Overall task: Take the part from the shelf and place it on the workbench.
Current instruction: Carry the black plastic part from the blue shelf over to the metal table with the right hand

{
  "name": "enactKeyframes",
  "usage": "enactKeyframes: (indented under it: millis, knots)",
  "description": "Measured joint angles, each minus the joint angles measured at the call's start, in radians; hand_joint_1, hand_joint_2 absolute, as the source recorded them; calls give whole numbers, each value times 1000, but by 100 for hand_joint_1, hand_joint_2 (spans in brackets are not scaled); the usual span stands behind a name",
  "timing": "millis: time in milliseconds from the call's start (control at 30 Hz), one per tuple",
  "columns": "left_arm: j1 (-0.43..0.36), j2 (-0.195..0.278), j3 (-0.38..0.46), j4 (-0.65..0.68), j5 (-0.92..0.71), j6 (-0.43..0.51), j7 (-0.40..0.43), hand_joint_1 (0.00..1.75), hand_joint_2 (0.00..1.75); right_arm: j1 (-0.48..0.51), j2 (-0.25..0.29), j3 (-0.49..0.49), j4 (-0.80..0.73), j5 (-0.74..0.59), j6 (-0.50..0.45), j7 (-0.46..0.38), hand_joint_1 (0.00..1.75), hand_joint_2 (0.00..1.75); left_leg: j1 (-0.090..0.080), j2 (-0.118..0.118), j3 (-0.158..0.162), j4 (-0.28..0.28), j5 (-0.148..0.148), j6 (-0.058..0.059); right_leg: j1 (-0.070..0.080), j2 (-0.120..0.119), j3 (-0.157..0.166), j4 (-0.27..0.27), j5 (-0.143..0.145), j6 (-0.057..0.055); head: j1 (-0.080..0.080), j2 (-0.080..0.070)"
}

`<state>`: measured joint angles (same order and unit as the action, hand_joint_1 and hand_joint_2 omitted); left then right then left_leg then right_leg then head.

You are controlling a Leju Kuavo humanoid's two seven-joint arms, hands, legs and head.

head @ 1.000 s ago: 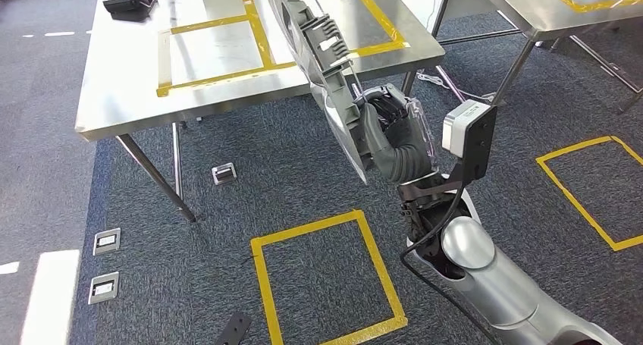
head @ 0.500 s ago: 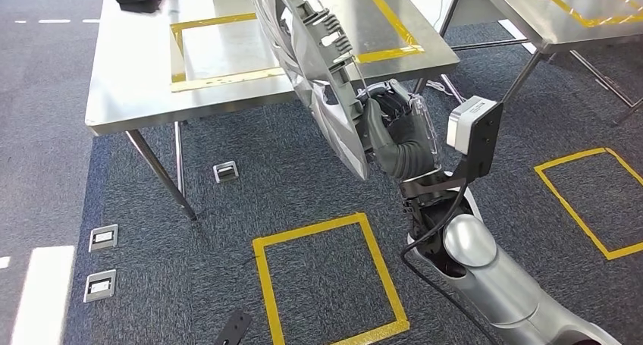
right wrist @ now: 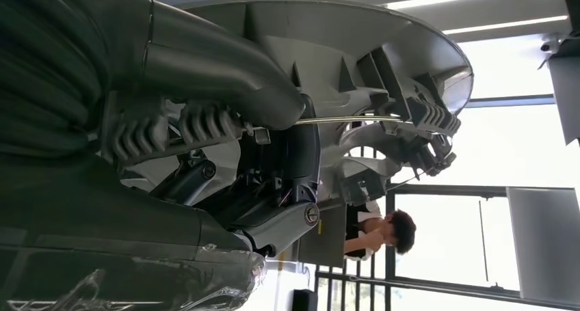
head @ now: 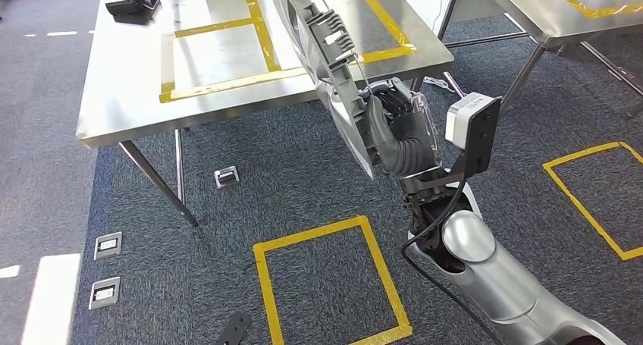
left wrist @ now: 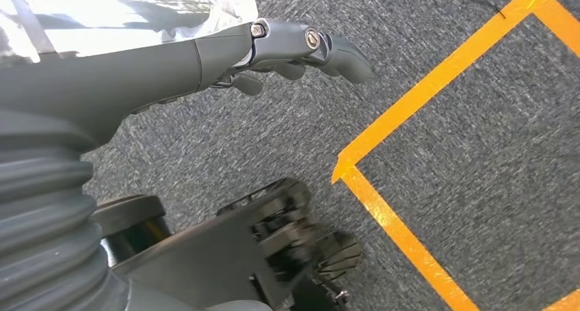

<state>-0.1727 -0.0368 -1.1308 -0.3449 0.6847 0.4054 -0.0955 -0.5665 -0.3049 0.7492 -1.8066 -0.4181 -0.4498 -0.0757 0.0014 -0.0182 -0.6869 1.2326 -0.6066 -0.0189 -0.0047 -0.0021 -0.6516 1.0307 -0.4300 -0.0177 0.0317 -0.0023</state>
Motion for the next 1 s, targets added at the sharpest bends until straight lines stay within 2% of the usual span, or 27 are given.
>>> enactKeyframes:
  millis: [33,67,100,167,200,233,267,333,400,433,500,533,567,600,633,667,700,733,767,833,900,933,1000]
  knots:
    - [1,0,0,0,0,0,0,0,175,0,0,0,3,0,0,0,175,175,0,0,-29,52,-11,-3,0,0,2,1,-2,-1,0,0]
    - [2,0,-1,0,0,0,0,0,175,1,0,0,5,0,0,0,175,175,1,1,-45,74,-4,-6,0,1,4,3,-5,-2,0,0]
    - [2,0,-1,0,0,-1,0,0,175,0,0,0,6,0,0,0,175,175,2,1,-43,57,23,-9,-1,2,7,4,-8,-1,0,0]
    - [0,0,-1,0,-1,-1,0,0,175,-1,2,-1,7,0,0,0,175,175,3,3,4,-60,101,-9,-2,5,17,7,-17,4,0,0]
    - [-1,1,-1,0,-1,-2,0,0,175,-2,2,-1,7,0,-1,0,175,175,2,4,30,-118,128,-5,0,6,21,10,-21,8,-1,0]
    - [-2,1,-1,0,-1,-2,0,0,175,-3,3,-2,7,0,-2,-1,175,175,0,4,49,-161,137,0,0,7,22,11,-23,12,-1,0]
    - [-2,1,-1,0,-1,-2,0,0,175,-4,3,-3,7,0,-3,-1,175,175,-2,4,57,-179,134,6,1,7,21,11,-24,17,-1,0]
    - [-2,1,-2,0,-1,-4,0,0,175,-5,4,-5,7,0,-7,-2,175,175,-2,3,62,-192,128,18,1,7,18,10,-24,28,-1,0]
    - [-1,0,-2,0,-2,-5,0,0,175,-8,3,-10,7,0,-9,-2,175,175,4,3,67,-199,130,27,1,7,9,30,-39,38,1,0]
    - [-2,0,-2,0,-3,-5,0,0,175,-9,3,-12,7,0,-10,-2,175,175,7,3,70,-202,130,32,1,7,-8,66,-57,43,3,0]
    - [-3,0,-2,0,-4,-7,0,0,175,-9,3,-14,7,0,-11,-1,175,175,8,4,73,-202,126,38,-3,7,-74,190,-106,50,8,0]
    - [-3,0,-2,0,-4,-7,0,0,175,-9,3,-14,7,0,-11,-1,175,175,8,4,75,-201,123,39,-4,7,-109,249,-121,53,8,0]
    - [-2,0,-2,0,-4,-8,0,0,175,-8,3,-14,7,0,-12,-1,175,175,8,3,78,-201,120,39,-6,6,-132,282,-120,54,9,0]
    - [-1,1,-2,0,-4,-8,0,0,175,-8,3,-15,7,0,-12,-1,175,175,8,3,83,-201,116,38,-7,6,-136,276,-100,55,9,0]
    - [-1,0,-2,0,-4,-8,0,0,175,-8,3,-15,8,0,-12,-1,175,175,9,2,91,-200,111,36,-7,6,-120,232,-63,54,9,0]
    - [0,0,-2,0,-4,-8,0,0,175,-9,3,-16,8,0,-13,-1,175,175,9,1,99,-200,103,33,-7,6,-92,163,-21,52,9,0]
    - [-1,0,-2,0,-4,-8,0,0,175,-9,3,-16,8,0,-12,-1,175,175,8,0,105,-198,96,28,-6,6,-63,101,8,49,9,0]
    - [-2,0,-2,0,-4,-8,0,0,175,-10,3,-16,8,0,-12,-1,175,175,6,0,109,-197,91,22,-4,5,-39,51,22,43,8,0]
    - [-2,0,-2,0,-4,-8,0,0,175,-10,3,-16,8,0,-12,-1,175,175,5,0,110,-197,87,17,-2,6,-27,25,22,38,7,0]
    - [-2,0,-2,0,-4,-8,0,0,175,-11,2,-18,7,0,-12,-1,175,175,5,0,112,-199,82,7,0,7,-20,15,8,24,5,0]
    - [-2,0,-3,0,-5,-8,0,0,175,-11,2,-20,7,0,-13,-1,175,175,5,2,109,-185,65,-2,-3,7,-13,9,4,14,3,0]
    - [-2,0,-3,0,-5,-8,0,0,175,-12,2,-20,7,0,-14,-1,175,175,5,2,96,-153,48,-4,-5,6,-6,5,1,8,2,0]
    - [-2,0,-3,0,-5,-9,0,0,175,-10,2,-20,8,0,-14,0,175,175,5,3,34,-33,2,-3,-5,4,6,2,-7,0,-1,0]
